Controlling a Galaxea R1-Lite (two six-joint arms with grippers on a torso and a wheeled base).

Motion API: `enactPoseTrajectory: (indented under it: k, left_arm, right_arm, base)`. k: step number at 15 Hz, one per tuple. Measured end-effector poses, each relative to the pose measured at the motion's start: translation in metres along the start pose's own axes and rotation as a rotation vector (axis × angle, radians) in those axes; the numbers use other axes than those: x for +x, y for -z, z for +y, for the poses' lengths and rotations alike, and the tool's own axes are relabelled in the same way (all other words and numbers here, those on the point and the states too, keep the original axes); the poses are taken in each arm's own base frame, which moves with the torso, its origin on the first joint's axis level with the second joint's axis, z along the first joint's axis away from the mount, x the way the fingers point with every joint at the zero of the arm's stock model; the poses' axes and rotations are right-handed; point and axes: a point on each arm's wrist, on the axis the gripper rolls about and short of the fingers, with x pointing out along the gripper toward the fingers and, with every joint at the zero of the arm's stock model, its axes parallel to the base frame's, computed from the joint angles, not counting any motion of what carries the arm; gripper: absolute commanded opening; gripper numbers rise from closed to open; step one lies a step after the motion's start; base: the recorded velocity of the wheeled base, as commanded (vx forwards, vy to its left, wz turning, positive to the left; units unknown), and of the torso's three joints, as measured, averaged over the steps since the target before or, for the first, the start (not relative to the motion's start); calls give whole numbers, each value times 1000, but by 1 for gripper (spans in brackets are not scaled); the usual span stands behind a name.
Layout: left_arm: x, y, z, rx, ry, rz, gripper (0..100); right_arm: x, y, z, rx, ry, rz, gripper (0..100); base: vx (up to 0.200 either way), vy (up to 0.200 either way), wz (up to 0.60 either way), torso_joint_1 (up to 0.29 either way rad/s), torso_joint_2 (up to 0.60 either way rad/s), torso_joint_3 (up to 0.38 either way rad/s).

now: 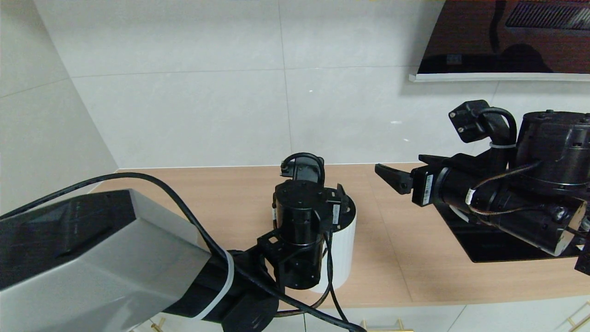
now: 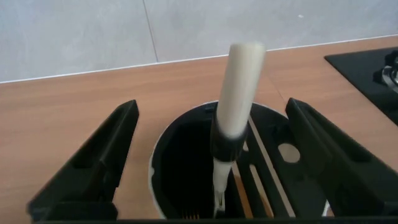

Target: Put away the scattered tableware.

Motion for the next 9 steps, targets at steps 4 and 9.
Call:
enactPoseTrajectory:
  k: [4,9]
  left_arm:
    - [-11,-23,11,-32,1,-35,100]
    - [-38,-66,44,-75,65,-90,100]
  right_arm:
    - [0,-3,0,7,0,-12,100]
    - [-1,-6,-8,11,33,-24,100]
  base:
    - [0,0,0,0,0,0]
    - [0,0,0,0,0,0]
